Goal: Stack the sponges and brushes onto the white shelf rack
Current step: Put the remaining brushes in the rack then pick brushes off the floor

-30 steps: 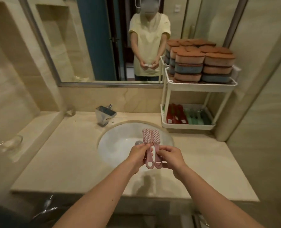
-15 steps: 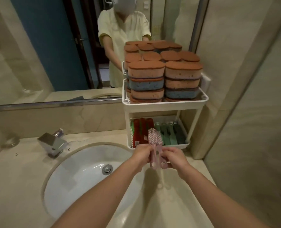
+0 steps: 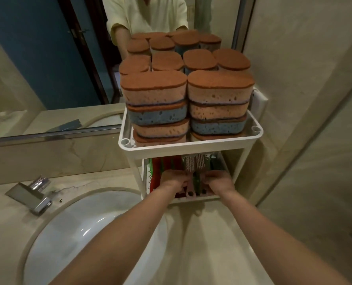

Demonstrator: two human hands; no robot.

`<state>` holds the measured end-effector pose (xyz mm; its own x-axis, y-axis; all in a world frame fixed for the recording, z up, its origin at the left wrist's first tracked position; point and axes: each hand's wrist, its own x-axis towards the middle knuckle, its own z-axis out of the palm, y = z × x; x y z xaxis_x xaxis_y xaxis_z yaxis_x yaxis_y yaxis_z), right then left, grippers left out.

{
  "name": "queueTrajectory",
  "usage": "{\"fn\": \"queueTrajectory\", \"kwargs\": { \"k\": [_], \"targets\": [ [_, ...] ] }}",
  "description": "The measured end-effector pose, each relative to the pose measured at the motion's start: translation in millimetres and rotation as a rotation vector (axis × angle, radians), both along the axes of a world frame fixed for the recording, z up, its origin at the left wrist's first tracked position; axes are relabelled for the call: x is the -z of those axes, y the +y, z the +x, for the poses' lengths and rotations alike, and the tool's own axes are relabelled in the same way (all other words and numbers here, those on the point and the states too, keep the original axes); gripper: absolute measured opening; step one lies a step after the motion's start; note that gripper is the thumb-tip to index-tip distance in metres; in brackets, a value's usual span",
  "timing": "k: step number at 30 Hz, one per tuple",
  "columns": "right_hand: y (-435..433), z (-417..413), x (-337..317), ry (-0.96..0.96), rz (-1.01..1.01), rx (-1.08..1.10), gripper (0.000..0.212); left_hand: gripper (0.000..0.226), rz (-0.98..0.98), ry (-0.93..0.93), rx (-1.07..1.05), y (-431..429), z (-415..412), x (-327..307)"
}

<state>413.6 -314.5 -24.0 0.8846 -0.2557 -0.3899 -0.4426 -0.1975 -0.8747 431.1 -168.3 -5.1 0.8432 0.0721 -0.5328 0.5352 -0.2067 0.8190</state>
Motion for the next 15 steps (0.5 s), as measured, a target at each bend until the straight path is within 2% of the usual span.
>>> {"fn": "queueTrajectory", "kwargs": {
  "k": [2, 8, 15],
  "targets": [
    [-2.6, 9.9, 5.2, 0.022, -0.045, -0.044, 0.005, 0.012, 0.009, 0.009, -0.004, -1.8, 8.6, 4.7],
    [-4.6, 33.6, 17.0, 0.099, -0.197, -0.115, 0.012, 0.017, 0.068, -0.117, 0.089, -9.0, 25.5, 13.6],
    [-4.5, 33.9, 27.6, 0.052, -0.313, -0.138, 0.016, 0.014, 0.269, -0.206, 0.21, -10.6, 30.6, 25.5]
  ]
}}
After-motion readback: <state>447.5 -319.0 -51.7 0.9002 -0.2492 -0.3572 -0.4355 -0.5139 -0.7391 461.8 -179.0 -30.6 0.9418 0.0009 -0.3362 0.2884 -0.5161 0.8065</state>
